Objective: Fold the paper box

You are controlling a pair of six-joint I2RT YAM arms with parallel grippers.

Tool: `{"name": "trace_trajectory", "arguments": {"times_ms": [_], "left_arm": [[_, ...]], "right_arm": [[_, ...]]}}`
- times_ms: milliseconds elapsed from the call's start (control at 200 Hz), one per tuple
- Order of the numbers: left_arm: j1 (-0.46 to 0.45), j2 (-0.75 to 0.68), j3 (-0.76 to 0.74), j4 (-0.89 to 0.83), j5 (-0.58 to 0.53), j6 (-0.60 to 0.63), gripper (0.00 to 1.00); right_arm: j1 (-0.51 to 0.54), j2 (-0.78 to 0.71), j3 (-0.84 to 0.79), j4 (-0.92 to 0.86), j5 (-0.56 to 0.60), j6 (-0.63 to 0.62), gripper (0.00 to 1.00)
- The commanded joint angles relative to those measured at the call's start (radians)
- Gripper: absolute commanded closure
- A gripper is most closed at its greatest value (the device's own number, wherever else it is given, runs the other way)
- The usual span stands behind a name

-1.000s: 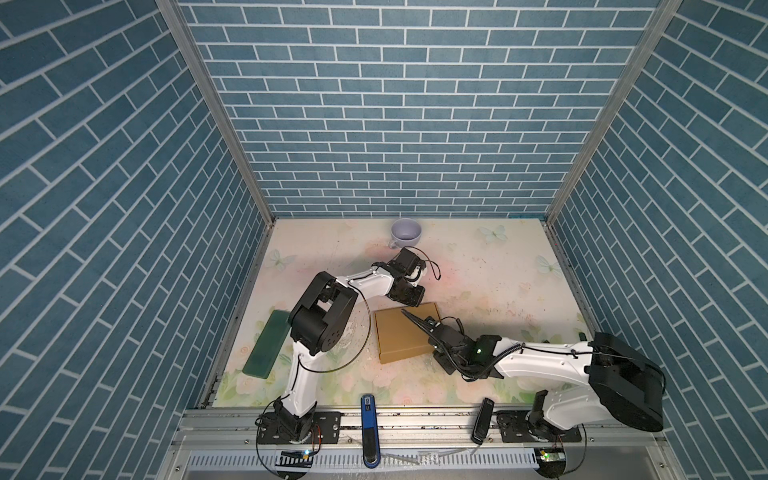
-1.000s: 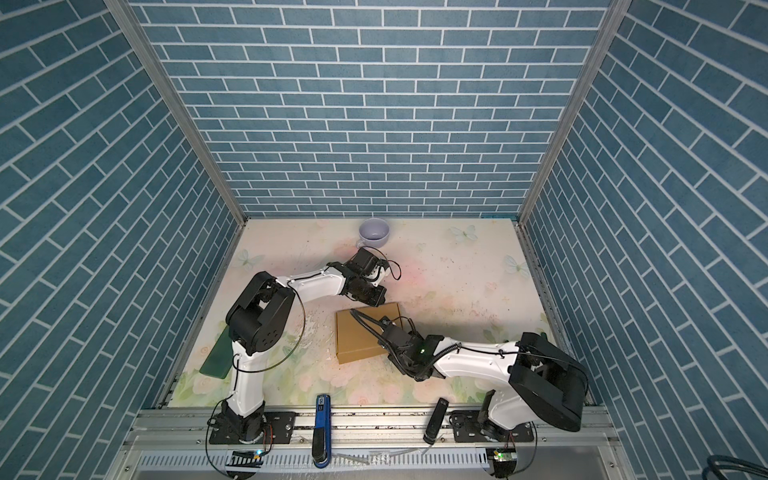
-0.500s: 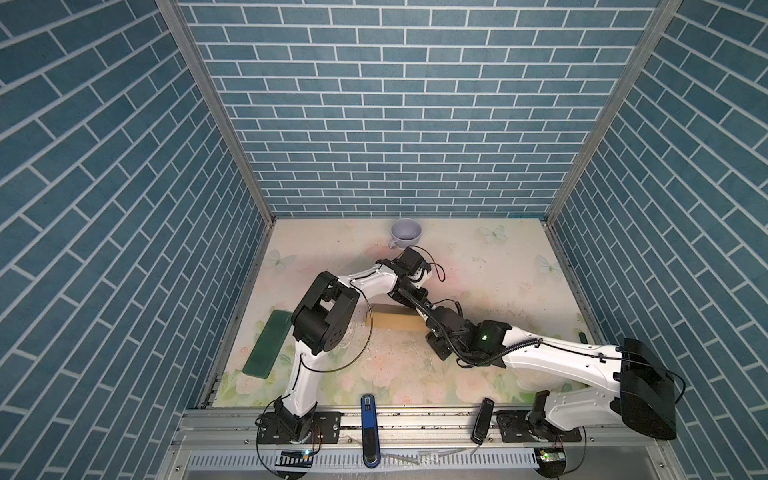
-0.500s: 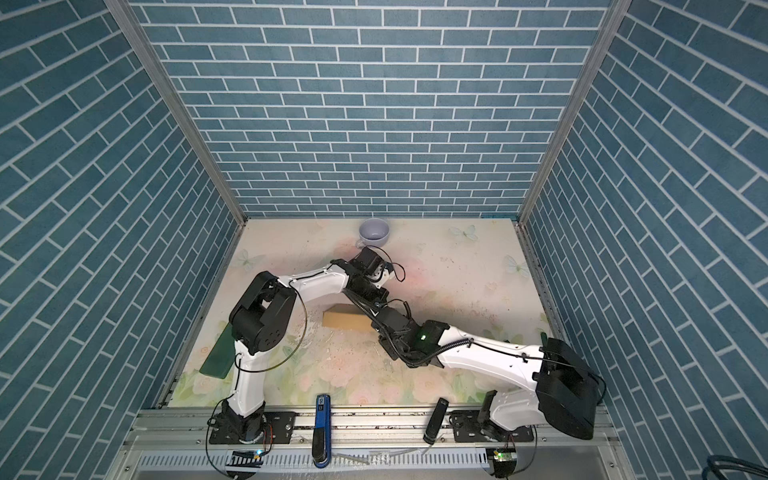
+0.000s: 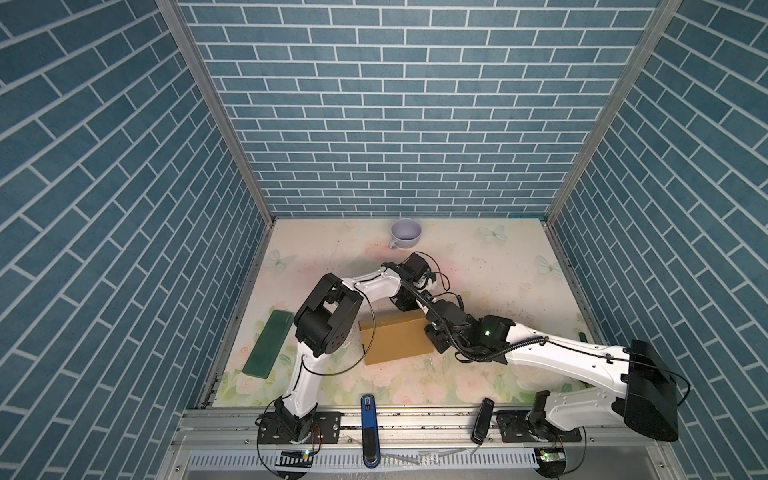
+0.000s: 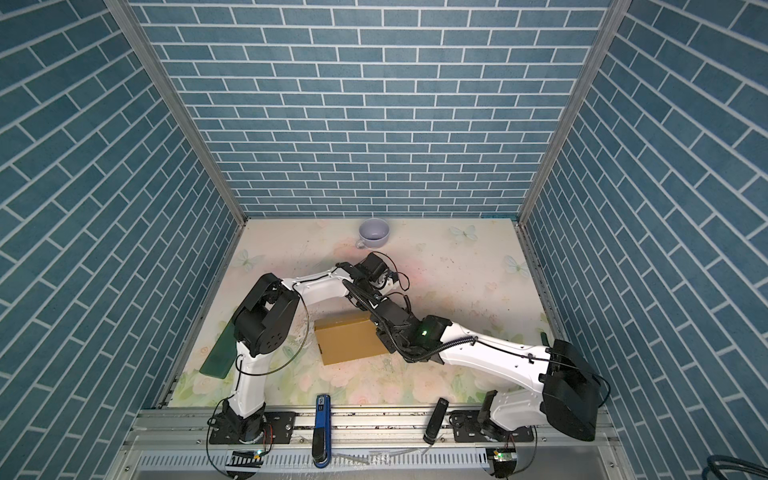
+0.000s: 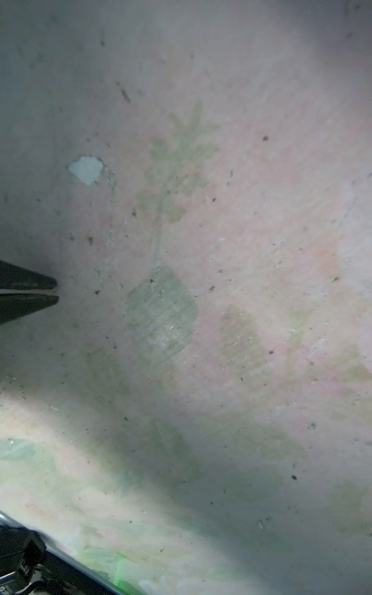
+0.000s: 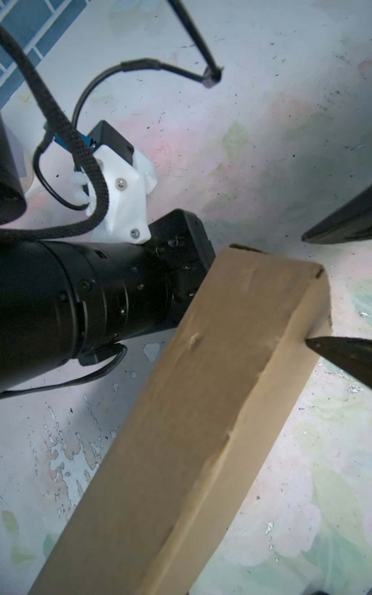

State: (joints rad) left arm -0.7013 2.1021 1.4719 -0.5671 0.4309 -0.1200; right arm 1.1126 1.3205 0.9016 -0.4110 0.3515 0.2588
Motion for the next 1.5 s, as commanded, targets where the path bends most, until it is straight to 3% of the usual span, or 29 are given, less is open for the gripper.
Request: {"name": "trace_trajectory", "arguments": {"times_ms": [0, 855, 1250, 1495], "left_arm": [[-0.002, -0.022, -0.025, -0.031, -0.019, -0.004, 0.91], [-0.001, -0.126, -0.089, 0.007, -0.062, -0.072, 0.90], [-0.001, -0.172, -0.119, 0.030, -0.090, -0.107, 0.90], [0.004, -0.216, -0.105, 0.009, -0.144, -0.130, 0.74]], "right_arm": [[-0.004, -0.036, -0.040, 0.017, 0.024, 0.048, 0.53], [0.016, -0.121, -0.221, 0.215, -0.087, 0.080, 0.46], [0.042, -0.143, -0.283, 0.256, -0.079, 0.132, 0.45], [0.048, -0.150, -0.290, 0.262, -0.073, 0.132, 0.44]]}}
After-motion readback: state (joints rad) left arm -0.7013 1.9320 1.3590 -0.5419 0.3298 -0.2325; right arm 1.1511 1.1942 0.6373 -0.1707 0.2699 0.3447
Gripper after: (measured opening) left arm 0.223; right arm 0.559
